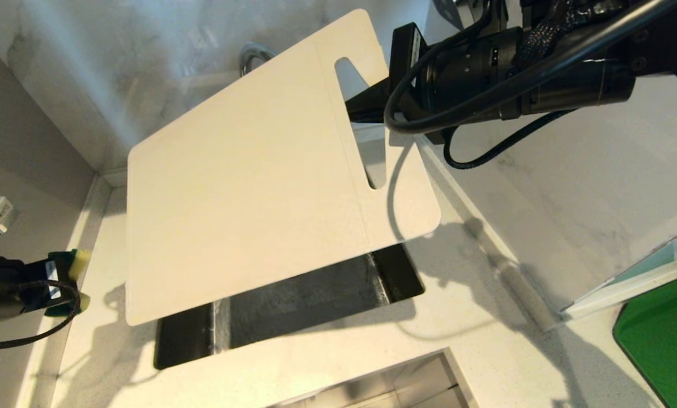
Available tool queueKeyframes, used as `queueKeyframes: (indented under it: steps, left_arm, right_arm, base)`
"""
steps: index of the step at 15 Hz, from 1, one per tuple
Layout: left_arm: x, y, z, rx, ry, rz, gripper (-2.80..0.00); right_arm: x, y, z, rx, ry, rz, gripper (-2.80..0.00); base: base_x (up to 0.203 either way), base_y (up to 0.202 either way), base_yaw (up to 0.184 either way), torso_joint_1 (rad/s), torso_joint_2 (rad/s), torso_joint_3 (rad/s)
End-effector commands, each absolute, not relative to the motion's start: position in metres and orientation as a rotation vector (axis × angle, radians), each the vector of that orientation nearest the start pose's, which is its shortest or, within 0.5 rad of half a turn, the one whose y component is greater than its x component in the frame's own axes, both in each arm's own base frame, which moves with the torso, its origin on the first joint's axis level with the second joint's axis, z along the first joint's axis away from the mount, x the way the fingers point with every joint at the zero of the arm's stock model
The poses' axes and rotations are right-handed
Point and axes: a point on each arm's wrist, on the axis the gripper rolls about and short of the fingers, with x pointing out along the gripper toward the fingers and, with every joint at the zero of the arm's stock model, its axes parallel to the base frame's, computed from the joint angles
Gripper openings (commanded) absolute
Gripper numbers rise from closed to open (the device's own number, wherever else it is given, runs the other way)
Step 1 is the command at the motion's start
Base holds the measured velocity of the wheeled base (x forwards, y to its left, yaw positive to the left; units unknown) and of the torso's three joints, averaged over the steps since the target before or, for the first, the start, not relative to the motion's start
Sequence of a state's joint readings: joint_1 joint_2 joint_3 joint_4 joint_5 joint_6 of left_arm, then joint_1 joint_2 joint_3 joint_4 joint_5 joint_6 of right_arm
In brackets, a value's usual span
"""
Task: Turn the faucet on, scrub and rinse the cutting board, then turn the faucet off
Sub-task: Put down the cleaning cloth
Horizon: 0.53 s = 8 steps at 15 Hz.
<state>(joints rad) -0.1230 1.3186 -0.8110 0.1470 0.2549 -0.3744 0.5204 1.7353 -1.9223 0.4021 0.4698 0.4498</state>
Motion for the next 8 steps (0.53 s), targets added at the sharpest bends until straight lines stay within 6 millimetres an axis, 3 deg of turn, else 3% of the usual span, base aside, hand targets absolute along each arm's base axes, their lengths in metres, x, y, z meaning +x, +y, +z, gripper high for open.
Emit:
queueKeyframes:
  steps: [1, 4, 8]
  left_arm:
    - [0.185, -0.015, 0.201, -0.219, 0.637, 0.257, -2.8]
    - [0.169, -0.013, 0.17, -0.115, 0.751, 0.245, -2.8]
    - [0.16, -0.007, 0.144, -0.13, 0.821, 0.243, -2.8]
  right_arm:
    - [0.256, 0.157, 0.382, 0.408, 0.445, 0.915, -2.8]
    - [0.255, 0.152, 0.378, 0.41, 0.458, 0.899, -2.8]
    - [0.255, 0.148, 0.377, 0.413, 0.46, 0.886, -2.8]
  base:
    - [0.0, 0.0, 0.0, 0.0, 0.0, 0.0]
    - [0.0, 0.0, 0.0, 0.0, 0.0, 0.0]
    - [0.0, 0.0, 0.0, 0.0, 0.0, 0.0]
